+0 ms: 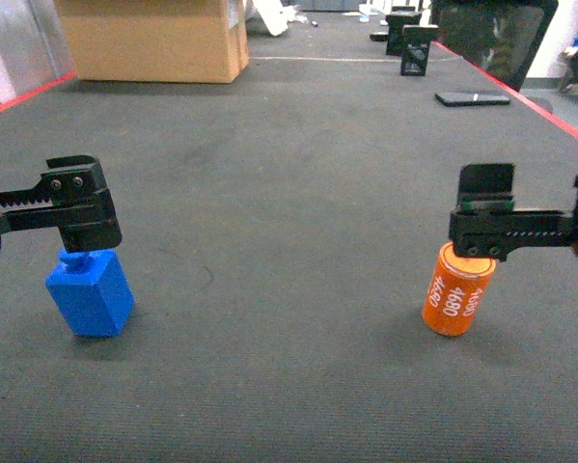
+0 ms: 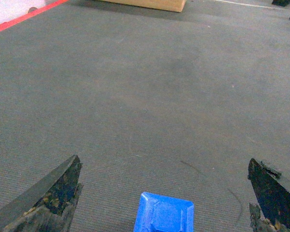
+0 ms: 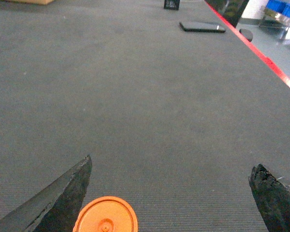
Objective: Sort blue parts and orange caps into right shelf containers
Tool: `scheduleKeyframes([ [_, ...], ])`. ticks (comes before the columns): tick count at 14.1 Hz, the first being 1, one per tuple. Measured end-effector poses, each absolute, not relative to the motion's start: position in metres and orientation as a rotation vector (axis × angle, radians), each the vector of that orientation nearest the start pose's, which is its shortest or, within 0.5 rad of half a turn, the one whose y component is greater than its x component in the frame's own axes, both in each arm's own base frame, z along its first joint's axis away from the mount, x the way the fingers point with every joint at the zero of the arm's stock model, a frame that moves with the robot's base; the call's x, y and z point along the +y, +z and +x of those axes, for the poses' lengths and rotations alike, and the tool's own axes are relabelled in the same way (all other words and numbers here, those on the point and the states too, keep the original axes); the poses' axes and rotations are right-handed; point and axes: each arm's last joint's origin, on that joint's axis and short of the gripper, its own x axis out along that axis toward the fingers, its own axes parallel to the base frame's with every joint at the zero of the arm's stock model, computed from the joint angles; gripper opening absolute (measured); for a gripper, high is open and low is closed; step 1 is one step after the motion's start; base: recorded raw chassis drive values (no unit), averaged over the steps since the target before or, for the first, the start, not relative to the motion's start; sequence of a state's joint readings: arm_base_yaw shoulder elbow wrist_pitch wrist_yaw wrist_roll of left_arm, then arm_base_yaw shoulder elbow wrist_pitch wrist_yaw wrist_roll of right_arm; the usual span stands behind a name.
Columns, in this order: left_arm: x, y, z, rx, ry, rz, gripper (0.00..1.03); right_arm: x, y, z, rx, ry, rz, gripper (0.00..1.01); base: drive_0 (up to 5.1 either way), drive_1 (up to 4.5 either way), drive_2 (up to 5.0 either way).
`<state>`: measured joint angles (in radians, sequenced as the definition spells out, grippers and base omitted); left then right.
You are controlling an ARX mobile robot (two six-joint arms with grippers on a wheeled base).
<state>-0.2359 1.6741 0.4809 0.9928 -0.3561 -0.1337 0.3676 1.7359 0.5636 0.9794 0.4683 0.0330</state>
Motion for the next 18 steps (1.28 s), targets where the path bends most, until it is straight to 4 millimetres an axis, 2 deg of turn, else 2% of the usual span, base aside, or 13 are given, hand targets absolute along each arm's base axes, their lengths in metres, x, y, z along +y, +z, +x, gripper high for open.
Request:
scheduleKeyframes([
  [2,-0.058,0.132,0.284,0.215,0.138,-0.082,0.98,0.102,0.125,0.300,0.239,-0.098,-0.072,0.98,0.0,0.00,0.0],
  [6,-0.060,0.120,0.285,0.256,0.121,-0.078,0.98,0.109,0.110,0.311,0.276,-0.058,-0.022,0.98,0.0,0.00,0.0],
  [11,-0.060,0.101,0.288,0.316,0.112,-0.084,0.98,0.115,0.088,0.319,0.344,-0.019,0.077,0.98,0.0,0.00,0.0],
  [15,-0.058,0.081,0.292,0.377,0.116,-0.080,0.98,0.118,0.068,0.322,0.398,-0.015,0.086,0.98,0.0,0.00,0.0],
  [18,-0.056,0.070,0.295,0.416,0.124,-0.090,0.98,0.119,0.060,0.324,0.405,-0.023,0.089,0.98,0.0,0.00,0.0],
])
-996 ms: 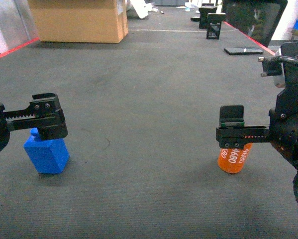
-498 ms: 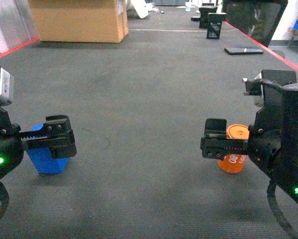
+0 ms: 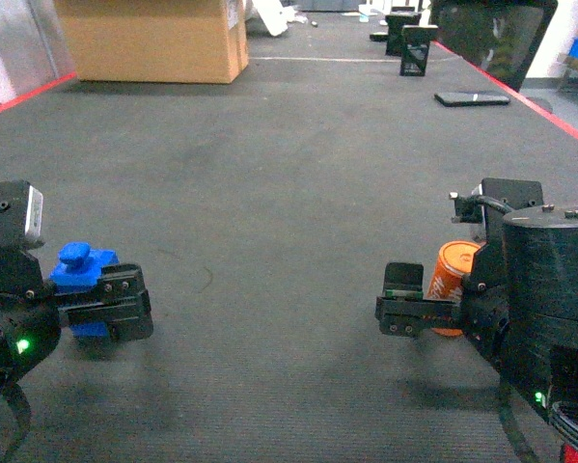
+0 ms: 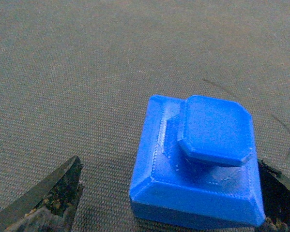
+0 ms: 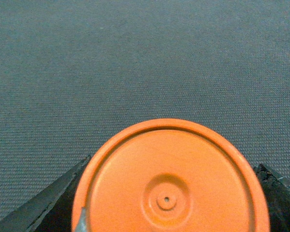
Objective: Sort blue parts and orange caps into right shelf containers
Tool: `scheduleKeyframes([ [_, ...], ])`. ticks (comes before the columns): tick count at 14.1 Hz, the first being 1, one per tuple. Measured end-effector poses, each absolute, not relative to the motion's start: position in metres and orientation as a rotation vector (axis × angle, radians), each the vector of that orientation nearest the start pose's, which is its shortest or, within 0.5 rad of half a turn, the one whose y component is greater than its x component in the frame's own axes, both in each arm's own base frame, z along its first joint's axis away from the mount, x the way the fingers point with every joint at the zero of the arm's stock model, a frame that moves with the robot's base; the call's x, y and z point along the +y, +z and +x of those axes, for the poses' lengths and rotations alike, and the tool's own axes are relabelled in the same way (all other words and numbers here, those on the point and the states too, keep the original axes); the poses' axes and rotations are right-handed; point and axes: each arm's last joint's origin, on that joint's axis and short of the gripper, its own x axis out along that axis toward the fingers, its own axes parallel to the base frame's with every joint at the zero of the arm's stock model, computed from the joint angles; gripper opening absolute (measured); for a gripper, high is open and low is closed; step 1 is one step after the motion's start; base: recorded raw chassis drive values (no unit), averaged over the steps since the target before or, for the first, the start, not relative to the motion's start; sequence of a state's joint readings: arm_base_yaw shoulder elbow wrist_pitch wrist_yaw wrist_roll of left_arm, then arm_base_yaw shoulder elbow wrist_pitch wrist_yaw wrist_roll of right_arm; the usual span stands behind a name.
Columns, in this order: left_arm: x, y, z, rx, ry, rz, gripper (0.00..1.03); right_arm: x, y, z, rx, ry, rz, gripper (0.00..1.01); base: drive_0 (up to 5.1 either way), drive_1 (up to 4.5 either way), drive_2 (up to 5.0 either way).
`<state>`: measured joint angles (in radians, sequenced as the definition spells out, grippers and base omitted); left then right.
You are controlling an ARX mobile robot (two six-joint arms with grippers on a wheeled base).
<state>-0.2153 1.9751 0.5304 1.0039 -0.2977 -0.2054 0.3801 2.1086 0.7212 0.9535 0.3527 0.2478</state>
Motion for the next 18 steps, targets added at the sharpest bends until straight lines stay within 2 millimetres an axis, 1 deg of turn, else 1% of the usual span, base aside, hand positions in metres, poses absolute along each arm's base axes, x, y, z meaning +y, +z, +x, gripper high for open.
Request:
scheduleKeyframes([
  [2,-0.055,0.068,0.297,0.432,0.127,-0.103,0.98,0.119,0.057,0.326,0.403,-0.045,0.096,0.97,0.0,0.00,0.0],
  [4,-0.056,0.067,0.296,0.448,0.126,-0.111,0.97,0.118,0.055,0.325,0.416,-0.057,0.109,0.79,0.0,0.00,0.0],
  [5,-0.056,0.067,0.296,0.449,0.125,-0.111,0.88,0.118,0.055,0.325,0.418,-0.060,0.113,0.68,0.0,0.00,0.0],
  [7,-0.056,0.067,0.297,0.440,0.125,-0.113,0.69,0.118,0.055,0.325,0.421,-0.062,0.121,0.50,0.0,0.00,0.0],
  [8,-0.056,0.068,0.297,0.434,0.125,-0.115,0.60,0.118,0.056,0.323,0.418,-0.060,0.122,0.45,0.0,0.00,0.0],
  [9,-0.055,0.069,0.297,0.421,0.126,-0.119,0.49,0.118,0.057,0.319,0.415,-0.055,0.123,0.45,0.0,0.00,0.0],
  [10,-0.054,0.072,0.295,0.406,0.136,-0.124,0.42,0.119,0.060,0.313,0.410,-0.046,0.123,0.45,0.0,0.00,0.0],
  [11,-0.054,0.077,0.292,0.376,0.144,-0.130,0.40,0.116,0.065,0.306,0.391,-0.047,0.127,0.45,0.0,0.00,0.0],
  [12,-0.058,0.097,0.278,0.289,0.139,-0.145,0.40,0.112,0.086,0.284,0.335,-0.044,0.107,0.45,0.0,0.00,0.0],
  [13,-0.056,0.146,0.238,0.163,0.117,-0.136,0.40,0.094,0.138,0.235,0.235,-0.070,0.076,0.45,0.0,0.00,0.0],
  [14,-0.053,0.159,0.228,0.124,0.130,-0.127,0.40,0.089,0.149,0.221,0.214,-0.089,0.067,0.45,0.0,0.00,0.0],
  [15,-0.049,0.177,0.208,0.080,0.152,-0.110,0.40,0.079,0.164,0.198,0.185,-0.120,0.067,0.45,0.0,0.00,0.0],
  [16,-0.047,0.185,0.193,0.061,0.161,-0.096,0.40,0.074,0.174,0.180,0.153,-0.135,0.069,0.45,0.0,0.00,0.0],
  [17,-0.042,0.199,0.167,0.014,0.184,-0.094,0.40,0.066,0.192,0.156,0.081,-0.157,0.095,0.45,0.0,0.00,0.0],
  [18,-0.040,0.202,0.162,0.004,0.193,-0.097,0.40,0.064,0.196,0.152,0.062,-0.164,0.101,0.45,0.0,0.00,0.0],
])
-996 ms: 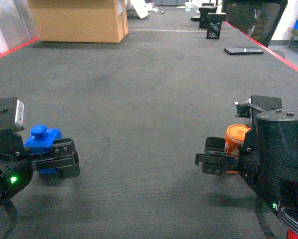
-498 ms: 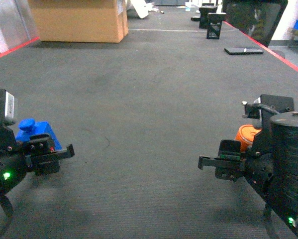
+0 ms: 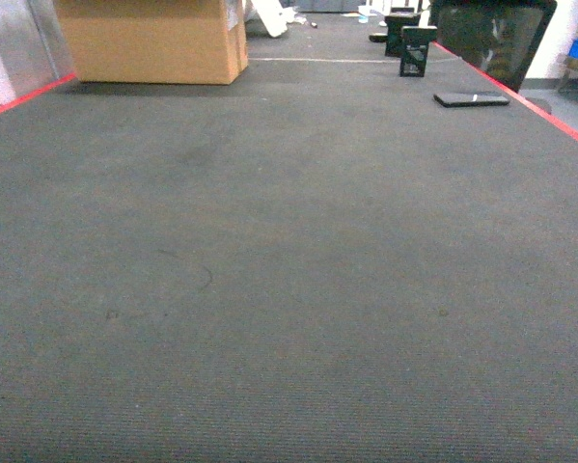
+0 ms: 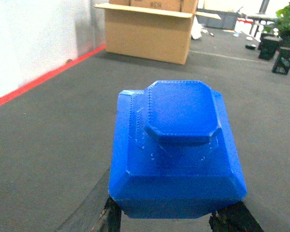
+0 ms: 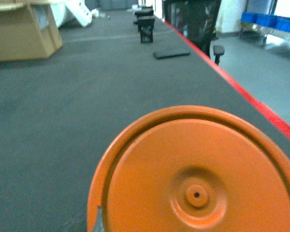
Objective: Sort blue parts and orange caps into right shelf containers
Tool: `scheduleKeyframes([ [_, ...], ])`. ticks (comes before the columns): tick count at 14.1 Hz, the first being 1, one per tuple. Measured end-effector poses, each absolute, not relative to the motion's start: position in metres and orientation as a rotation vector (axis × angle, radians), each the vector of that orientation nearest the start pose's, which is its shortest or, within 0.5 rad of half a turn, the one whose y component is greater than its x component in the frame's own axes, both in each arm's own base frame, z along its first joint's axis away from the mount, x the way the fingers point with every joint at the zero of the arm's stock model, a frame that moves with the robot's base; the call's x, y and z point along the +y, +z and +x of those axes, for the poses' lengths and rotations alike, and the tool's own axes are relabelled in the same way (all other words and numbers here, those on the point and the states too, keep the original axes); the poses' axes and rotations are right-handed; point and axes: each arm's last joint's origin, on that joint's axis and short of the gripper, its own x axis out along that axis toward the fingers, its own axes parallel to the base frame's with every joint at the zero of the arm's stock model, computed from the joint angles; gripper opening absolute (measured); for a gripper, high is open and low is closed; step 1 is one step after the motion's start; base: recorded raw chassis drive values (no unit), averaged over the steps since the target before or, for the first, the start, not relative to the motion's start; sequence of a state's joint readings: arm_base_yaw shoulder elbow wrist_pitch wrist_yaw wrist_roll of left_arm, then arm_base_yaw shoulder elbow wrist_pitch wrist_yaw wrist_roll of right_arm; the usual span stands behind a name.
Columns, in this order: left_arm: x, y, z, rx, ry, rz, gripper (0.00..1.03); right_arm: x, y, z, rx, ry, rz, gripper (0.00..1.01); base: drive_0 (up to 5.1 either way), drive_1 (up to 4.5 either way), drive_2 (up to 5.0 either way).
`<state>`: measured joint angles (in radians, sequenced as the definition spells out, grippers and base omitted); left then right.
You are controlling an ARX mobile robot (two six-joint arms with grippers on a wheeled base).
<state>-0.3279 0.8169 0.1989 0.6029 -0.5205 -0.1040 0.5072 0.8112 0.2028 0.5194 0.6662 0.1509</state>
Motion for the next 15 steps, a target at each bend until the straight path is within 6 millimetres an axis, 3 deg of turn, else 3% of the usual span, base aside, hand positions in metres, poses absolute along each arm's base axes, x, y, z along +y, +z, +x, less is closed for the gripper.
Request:
scheduleKeyframes([
  [7,-0.040,0.228,0.141,-0.160,0.193,-0.159,0.40,0.056,0.224,0.131,-0.095,-0.216,0.173,0.44,0.0,0.00,0.0],
  [10,-0.040,0.220,0.144,-0.051,0.136,-0.074,0.40,0.056,0.217,0.133,-0.024,-0.161,0.092,0.44,0.0,0.00,0.0],
  [12,-0.024,0.206,0.132,-0.002,0.010,-0.019,0.40,0.034,0.202,0.124,0.005,-0.020,0.023,0.44,0.0,0.00,0.0],
  [14,0.002,0.178,0.117,0.015,0.030,-0.017,0.40,0.010,0.179,0.112,0.009,0.000,0.009,0.44,0.0,0.00,0.0],
  [15,0.001,0.178,0.116,0.008,0.011,-0.016,0.40,0.004,0.178,0.111,0.010,0.012,0.007,0.44,0.0,0.00,0.0],
])
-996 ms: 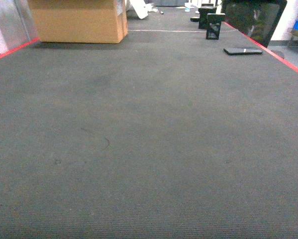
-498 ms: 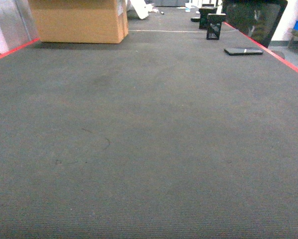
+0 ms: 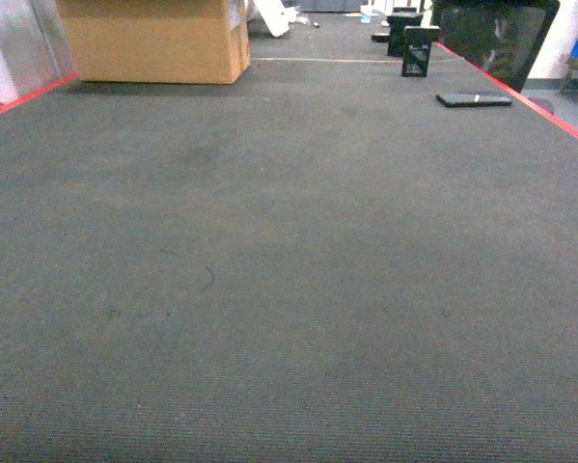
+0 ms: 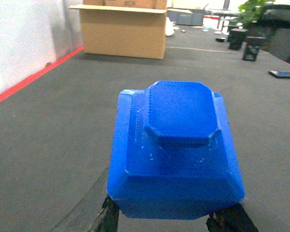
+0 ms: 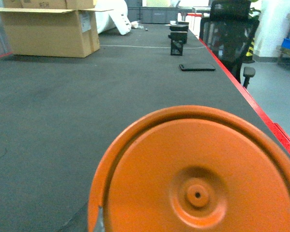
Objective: Sort blue parts and orange caps into right shelf containers
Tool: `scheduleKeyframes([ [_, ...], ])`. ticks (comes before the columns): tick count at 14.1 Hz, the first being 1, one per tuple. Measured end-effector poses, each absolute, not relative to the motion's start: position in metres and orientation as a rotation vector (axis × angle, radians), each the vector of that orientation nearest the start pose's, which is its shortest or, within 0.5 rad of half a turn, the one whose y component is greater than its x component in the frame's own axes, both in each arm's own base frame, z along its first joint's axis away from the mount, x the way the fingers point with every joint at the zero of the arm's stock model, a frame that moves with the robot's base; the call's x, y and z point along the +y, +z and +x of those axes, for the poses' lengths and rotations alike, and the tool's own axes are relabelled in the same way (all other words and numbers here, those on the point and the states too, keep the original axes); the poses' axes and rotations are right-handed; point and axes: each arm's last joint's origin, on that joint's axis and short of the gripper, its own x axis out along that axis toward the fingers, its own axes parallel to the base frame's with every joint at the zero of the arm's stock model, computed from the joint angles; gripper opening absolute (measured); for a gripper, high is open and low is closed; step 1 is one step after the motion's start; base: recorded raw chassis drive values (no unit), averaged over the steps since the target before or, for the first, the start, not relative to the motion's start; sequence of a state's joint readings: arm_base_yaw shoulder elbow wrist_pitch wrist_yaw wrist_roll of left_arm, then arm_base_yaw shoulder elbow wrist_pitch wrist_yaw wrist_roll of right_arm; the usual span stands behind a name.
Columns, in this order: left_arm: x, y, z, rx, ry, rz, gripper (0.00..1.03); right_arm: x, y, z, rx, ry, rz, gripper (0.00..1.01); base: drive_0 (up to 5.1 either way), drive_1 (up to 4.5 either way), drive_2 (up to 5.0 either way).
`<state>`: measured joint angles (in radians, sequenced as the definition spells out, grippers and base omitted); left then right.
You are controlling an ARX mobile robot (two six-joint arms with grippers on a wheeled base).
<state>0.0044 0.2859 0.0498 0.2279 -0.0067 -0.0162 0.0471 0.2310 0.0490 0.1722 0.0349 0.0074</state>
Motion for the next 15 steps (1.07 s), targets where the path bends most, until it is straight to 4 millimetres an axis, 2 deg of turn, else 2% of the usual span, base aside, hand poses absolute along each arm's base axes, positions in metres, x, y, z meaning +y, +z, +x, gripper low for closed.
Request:
scheduleKeyframes([
  [3,0.000,0.176,0.112,0.006,-0.003,-0.015,0.40,0.000,0.175,0.109,0.002,-0.001,0.007,0.44,0.0,0.00,0.0],
  [5,0.000,0.169,0.110,0.002,-0.002,-0.015,0.40,0.000,0.165,0.102,0.036,-0.001,0.006,0.44,0.0,0.00,0.0],
  [10,0.000,0.165,0.098,0.021,0.002,-0.015,0.40,0.000,0.168,0.097,-0.007,-0.001,0.006,0.44,0.0,0.00,0.0],
  [11,0.000,0.169,0.097,-0.019,0.003,-0.014,0.40,0.000,0.167,0.097,-0.001,0.000,0.006,0.44,0.0,0.00,0.0],
  [15,0.000,0.166,0.098,0.005,0.000,-0.014,0.40,0.000,0.167,0.097,-0.002,0.000,0.006,0.44,0.0,0.00,0.0],
])
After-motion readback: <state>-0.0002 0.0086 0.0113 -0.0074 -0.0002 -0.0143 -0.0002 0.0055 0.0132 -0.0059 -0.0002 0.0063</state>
